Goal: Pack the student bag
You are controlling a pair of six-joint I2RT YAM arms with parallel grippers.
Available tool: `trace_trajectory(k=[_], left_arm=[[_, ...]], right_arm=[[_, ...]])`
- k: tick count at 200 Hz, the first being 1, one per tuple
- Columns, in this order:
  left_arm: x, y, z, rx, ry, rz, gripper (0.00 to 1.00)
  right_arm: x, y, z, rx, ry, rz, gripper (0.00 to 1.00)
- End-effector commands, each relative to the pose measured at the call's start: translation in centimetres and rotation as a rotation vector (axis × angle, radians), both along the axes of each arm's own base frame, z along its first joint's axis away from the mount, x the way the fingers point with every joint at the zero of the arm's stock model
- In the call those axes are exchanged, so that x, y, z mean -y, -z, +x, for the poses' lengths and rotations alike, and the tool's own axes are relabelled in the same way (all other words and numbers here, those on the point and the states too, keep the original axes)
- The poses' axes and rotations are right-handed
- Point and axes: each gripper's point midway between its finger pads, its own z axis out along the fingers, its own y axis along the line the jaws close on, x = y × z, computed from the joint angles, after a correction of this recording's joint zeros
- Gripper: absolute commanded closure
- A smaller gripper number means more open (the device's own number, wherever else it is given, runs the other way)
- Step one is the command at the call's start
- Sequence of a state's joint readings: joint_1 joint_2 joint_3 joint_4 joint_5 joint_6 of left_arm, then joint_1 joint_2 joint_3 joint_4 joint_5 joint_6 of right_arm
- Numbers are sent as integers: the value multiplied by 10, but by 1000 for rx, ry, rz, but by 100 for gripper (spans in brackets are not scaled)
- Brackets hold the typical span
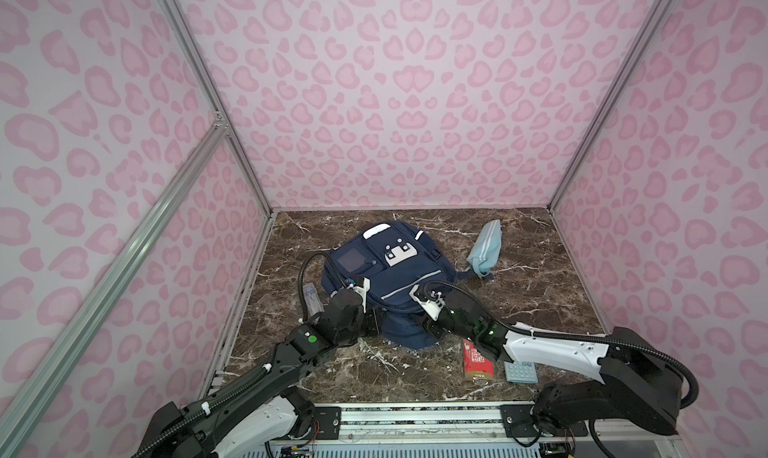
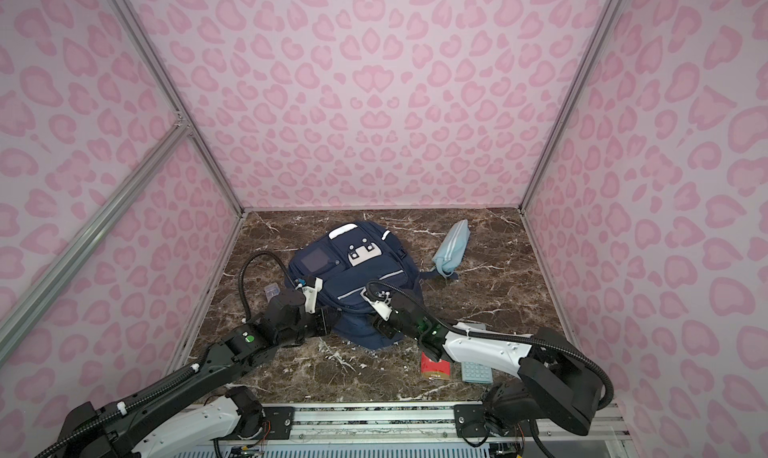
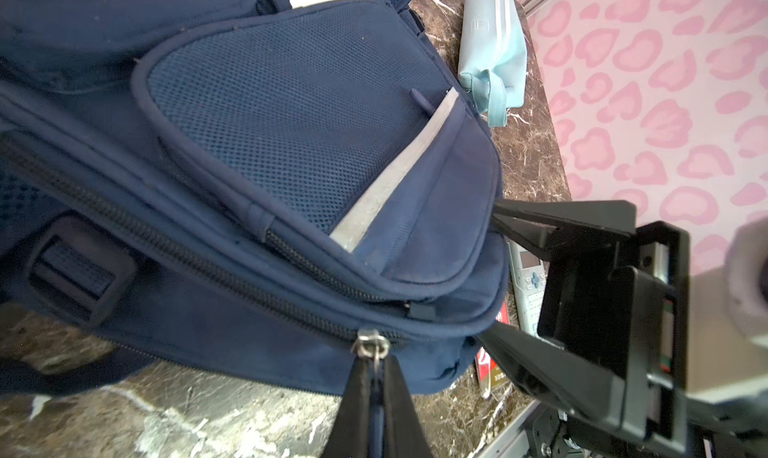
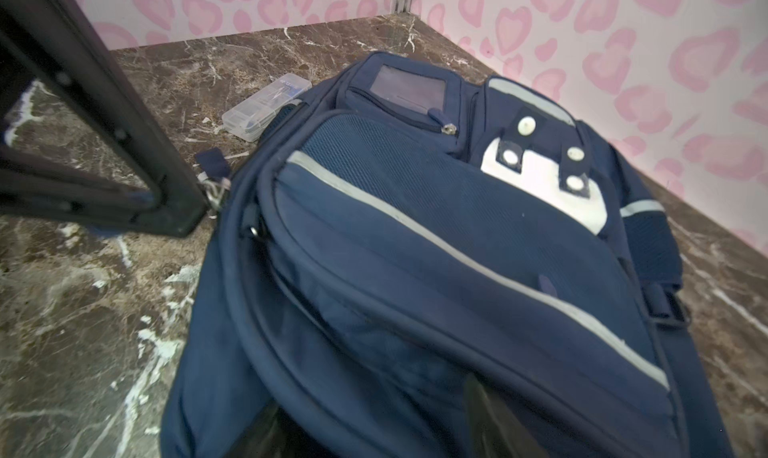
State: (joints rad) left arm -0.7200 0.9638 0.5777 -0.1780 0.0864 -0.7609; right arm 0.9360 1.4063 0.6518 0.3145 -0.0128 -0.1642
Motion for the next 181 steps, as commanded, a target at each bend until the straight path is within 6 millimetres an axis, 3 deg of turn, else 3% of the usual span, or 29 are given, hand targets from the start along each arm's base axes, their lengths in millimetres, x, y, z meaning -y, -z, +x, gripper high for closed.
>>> trace_trajectory(k=[1,16,30,42,58,86,115,138,156,181], left_arm=[[17,-18,6,38,31,-79,97],[21,-13,3,18,46,-89,97],[17,-10,4,15,28,-82,97],[6,-5,6,20,-16,-42,97],[-16,9,14,25,-89,52,97],[-67,50,35,-40,-253,166,97],[-107,43,51,28,-384,242,96],[-120,28,61,79,-422,266,97],[-126,30,65,66,-428,306,96],[-120,32,66,52,-389,287,88]], right_arm=[[-11,-6,8,121,12,-89,44],[-25,-6,8,134,-13,-125,57],[-34,1,6,107,-59,-169,85],[-34,9,5,92,-73,-210,100],[-30,19,-2,85,-108,-239,100],[-17,18,-6,94,-120,-213,100],[0,16,0,80,-111,-179,100],[13,21,3,79,-100,-188,100],[20,19,8,78,-77,-173,100],[19,15,7,70,-80,-136,100]])
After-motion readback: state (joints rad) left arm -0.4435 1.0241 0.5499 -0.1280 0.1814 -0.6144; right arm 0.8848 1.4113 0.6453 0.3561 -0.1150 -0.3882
